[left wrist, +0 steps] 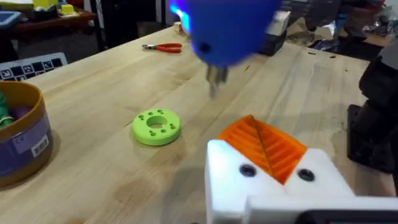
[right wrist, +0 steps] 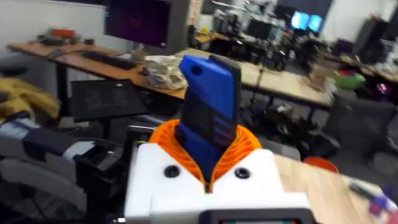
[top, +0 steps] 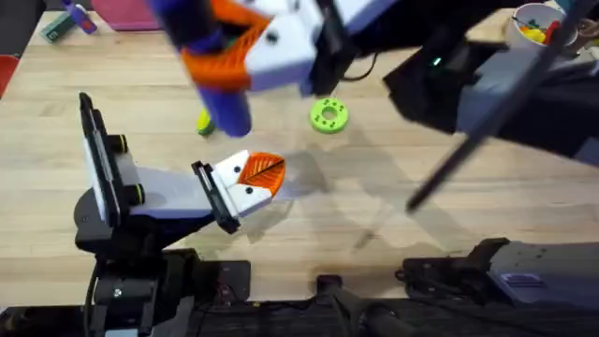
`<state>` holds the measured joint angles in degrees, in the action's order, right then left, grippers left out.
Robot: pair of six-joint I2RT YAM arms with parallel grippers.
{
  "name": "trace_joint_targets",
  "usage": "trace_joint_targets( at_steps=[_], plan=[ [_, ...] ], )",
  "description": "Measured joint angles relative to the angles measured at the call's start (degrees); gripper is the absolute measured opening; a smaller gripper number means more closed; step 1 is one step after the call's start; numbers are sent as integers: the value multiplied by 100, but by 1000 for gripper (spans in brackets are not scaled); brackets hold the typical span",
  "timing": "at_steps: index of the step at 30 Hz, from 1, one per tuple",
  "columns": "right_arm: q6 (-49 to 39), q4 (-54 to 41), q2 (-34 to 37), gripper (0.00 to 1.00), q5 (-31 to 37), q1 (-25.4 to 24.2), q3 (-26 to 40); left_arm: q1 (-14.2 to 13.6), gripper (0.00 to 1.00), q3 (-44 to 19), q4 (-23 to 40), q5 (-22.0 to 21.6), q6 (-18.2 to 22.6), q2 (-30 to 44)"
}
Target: Pick up the gripper from the table and insert it into the empty holder that is missing its gripper. Then pick up a screw, insert it into the mounting hole, and use the screwdriver to tighten it. Finally, clean up the table by picking up the vegetable and placing it into the bucket.
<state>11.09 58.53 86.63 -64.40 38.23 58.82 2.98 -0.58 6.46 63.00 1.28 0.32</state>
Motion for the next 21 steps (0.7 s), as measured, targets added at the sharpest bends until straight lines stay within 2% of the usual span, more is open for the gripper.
trace_joint_targets(
  at_steps=[5,11,16,21],
  plan=[
    [296,-1479,0,22,165,-726,397,0,7,0,0,-2,0,-2],
    [179,-3952,-2,22,1171,-1764,786,0,7,0,0,-2,0,0],
    [-881,-6218,-142,22,1916,-2566,1211,0,7,0,0,-2,1,0],
    [-2704,-8232,-496,22,2858,-2858,1757,0,7,0,0,-2,2,-2]
  ],
)
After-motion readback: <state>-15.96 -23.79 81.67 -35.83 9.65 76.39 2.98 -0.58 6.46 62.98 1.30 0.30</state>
